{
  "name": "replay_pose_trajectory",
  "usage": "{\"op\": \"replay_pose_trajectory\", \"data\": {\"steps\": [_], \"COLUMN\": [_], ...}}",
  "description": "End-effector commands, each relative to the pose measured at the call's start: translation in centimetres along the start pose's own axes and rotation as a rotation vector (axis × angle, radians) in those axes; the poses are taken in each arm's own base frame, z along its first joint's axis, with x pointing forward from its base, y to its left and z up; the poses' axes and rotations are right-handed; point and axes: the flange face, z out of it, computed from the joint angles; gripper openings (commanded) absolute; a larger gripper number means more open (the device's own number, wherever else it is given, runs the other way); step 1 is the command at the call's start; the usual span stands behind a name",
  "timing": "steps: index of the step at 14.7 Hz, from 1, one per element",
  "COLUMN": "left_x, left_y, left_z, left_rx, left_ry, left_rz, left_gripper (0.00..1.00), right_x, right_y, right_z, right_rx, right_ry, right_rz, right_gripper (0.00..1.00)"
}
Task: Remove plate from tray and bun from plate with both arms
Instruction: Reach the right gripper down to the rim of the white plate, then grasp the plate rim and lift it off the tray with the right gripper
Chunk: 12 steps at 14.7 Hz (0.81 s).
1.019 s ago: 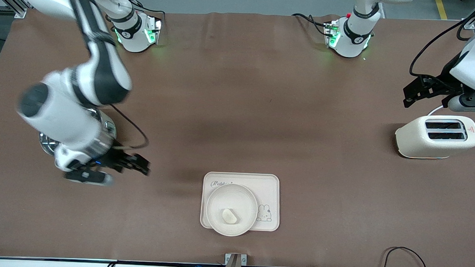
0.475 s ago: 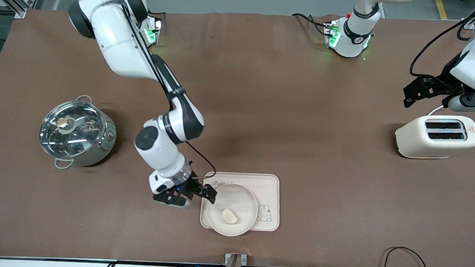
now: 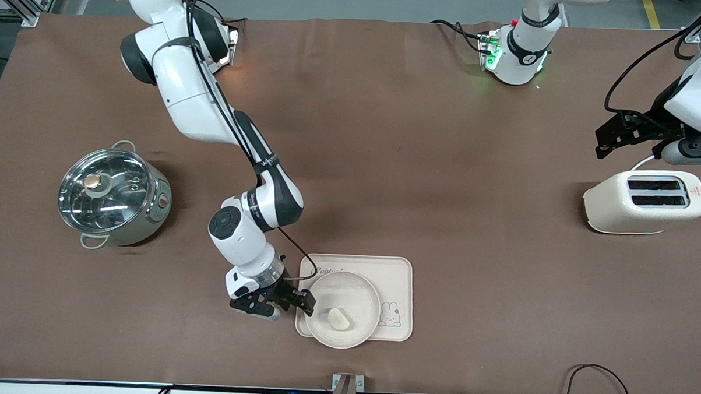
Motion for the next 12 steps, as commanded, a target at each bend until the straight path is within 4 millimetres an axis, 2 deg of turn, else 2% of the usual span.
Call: {"op": "replay_pose_trajectory", "data": {"steps": [1, 2, 4, 8, 11, 12], "left_x": [0.00, 0.00, 0.00, 0.04, 0.00, 0.00], "left_y": [-0.11, -0.11, -0.11, -0.08, -0.09, -0.09], "left_z": [-0.45, -0.45, -0.45, -0.36, -0.45, -0.52], "left_rx": [-0.003, -0.003, -0.003, -0.005, -0.005, -0.005], "left_ry": [0.007, 0.007, 0.007, 0.005, 0.007, 0.008], "left_rz": [0.011, 0.011, 0.011, 0.011, 0.011, 0.011], "left_gripper": [1.00, 1.00, 1.00, 1.00, 1.00, 1.00], "right_x": [0.16, -0.12, -0.15, -0.43, -0.35, -0.31], "right_y": [-0.27, -0.33, -0.67, -0.53, -0.54, -0.63], "right_z": [0.35, 0.56, 0.56, 1.02, 0.98, 0.90], "right_rx": [0.020, 0.018, 0.025, 0.023, 0.032, 0.038], "right_ry": [0.008, 0.005, 0.009, 0.008, 0.019, 0.026], "right_rz": [0.001, -0.001, -0.005, -0.037, -0.039, -0.037], "right_gripper": [0.51, 0.48, 0.35, 0.28, 0.17, 0.10]}}
